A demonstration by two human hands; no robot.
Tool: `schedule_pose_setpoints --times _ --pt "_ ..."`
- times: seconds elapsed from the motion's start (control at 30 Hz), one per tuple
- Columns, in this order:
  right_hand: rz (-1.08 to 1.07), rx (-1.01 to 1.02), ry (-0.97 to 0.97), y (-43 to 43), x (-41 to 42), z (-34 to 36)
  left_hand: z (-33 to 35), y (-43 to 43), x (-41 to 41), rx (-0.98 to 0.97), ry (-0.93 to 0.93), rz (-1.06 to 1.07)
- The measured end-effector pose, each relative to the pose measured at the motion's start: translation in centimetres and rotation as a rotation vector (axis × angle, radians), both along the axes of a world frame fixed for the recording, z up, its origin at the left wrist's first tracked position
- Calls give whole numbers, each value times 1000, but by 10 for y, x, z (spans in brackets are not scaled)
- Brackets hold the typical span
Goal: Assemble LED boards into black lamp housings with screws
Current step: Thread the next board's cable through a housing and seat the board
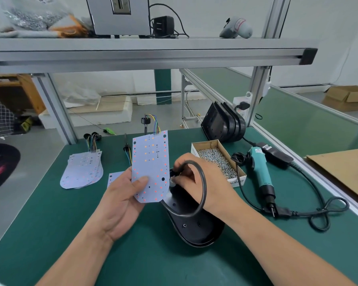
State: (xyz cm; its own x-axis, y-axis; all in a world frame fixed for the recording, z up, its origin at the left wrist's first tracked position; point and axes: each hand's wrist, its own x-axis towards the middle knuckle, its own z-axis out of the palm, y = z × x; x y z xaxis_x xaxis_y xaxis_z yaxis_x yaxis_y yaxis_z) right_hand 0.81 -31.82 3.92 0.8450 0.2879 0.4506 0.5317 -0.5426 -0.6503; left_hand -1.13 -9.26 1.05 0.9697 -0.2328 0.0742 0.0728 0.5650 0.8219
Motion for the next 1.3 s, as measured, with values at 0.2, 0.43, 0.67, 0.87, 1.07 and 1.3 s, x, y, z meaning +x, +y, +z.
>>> schedule_pose_setpoints --times 0.2,0.43,0.67,0.87,1.07,1.3 --pt "-41 -62 -110 3 -6 3 -1 0 1 -2 -7 -13" --pt "-13 -244 -83 7 -10 17 2 -2 -1 7 -22 -6" --pt "-44 -409 -190 11 -3 4 5 -3 -3 -3 -31 -11" --pt "-34 -224 -259 -20 8 1 7 -2 -4 -17 -19 2" --pt "-34 -54 214 -19 14 -9 14 -4 -10 -51 11 -21" --pt "-143 268 216 -17 11 -6 13 -10 -16 147 -8 -7"
